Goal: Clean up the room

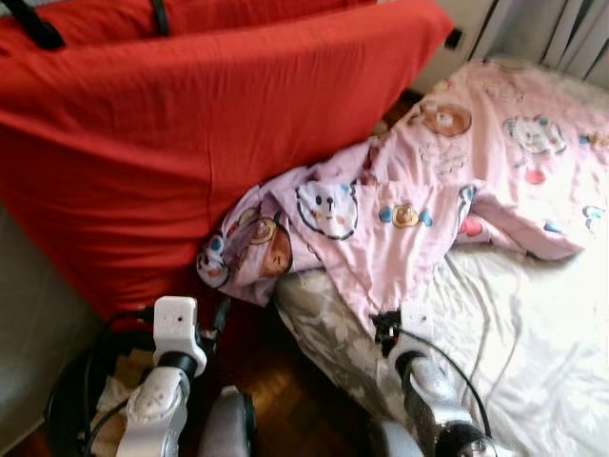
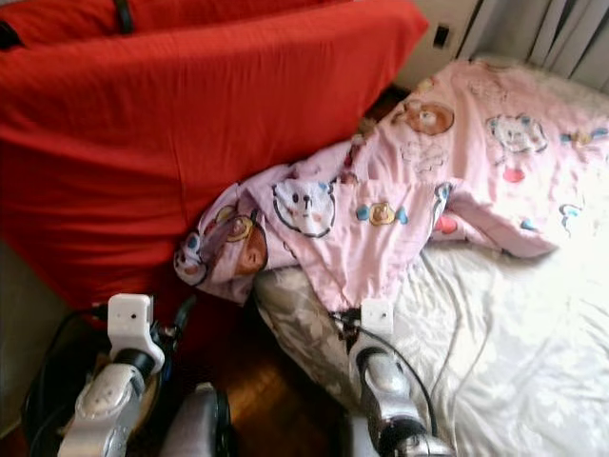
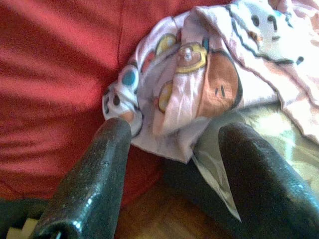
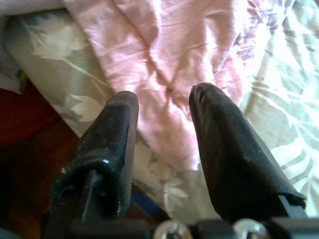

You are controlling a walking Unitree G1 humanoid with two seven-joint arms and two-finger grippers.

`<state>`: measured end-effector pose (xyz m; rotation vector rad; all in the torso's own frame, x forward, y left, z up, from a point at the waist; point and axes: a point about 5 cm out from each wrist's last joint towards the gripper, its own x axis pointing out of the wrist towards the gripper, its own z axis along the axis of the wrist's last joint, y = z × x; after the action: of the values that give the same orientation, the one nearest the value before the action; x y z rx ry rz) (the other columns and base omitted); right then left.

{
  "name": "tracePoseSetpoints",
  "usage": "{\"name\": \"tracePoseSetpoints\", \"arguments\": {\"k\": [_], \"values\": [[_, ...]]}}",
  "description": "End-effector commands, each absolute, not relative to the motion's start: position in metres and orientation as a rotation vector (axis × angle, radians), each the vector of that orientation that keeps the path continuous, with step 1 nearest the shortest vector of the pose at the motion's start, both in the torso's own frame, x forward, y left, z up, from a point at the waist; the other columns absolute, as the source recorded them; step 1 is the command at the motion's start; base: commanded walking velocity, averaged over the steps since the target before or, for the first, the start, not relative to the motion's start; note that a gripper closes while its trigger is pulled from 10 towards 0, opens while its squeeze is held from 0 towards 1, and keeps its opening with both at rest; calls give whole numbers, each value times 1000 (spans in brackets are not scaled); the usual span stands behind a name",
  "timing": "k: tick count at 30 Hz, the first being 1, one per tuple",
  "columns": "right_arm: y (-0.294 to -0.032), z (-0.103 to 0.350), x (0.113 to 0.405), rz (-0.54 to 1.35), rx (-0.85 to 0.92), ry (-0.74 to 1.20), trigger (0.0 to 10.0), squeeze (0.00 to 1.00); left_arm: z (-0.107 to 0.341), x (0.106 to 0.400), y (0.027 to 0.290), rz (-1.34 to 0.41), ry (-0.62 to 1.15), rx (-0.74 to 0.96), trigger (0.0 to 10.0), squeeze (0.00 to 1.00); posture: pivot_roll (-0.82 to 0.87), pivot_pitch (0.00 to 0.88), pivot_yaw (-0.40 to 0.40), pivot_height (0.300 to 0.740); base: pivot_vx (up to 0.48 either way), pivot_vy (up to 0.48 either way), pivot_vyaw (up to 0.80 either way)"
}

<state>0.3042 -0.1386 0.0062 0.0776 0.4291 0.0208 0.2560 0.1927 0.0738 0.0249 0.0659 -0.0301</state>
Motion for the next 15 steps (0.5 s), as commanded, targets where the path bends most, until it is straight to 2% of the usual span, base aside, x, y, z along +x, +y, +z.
{"name": "tracePoseSetpoints", "arguments": {"k": [1,3,4,5,6,15], "values": [[-141,0,300,6,74,474,10000,0,72,249,193,-21,89,7,10000,0,101,301,-48,622,0,0,0],[-142,1,301,7,77,473,10000,0,73,245,193,-18,91,6,10000,0,113,318,-51,622,0,0,0],[-142,2,303,8,81,473,10000,55,73,241,193,-15,94,6,10000,0,120,328,-53,622,0,0,0],[-142,2,303,8,81,473,10000,55,73,241,193,-15,94,6,10000,0,120,328,-53,622,0,0,0],[-143,4,305,12,76,472,10000,1000,73,236,193,-12,101,6,10000,0,124,340,-54,622,0,0,0],[-149,9,312,-17,55,488,10000,1000,77,219,194,3,124,13,10000,0,151,373,-55,622,0,0,0]]}}
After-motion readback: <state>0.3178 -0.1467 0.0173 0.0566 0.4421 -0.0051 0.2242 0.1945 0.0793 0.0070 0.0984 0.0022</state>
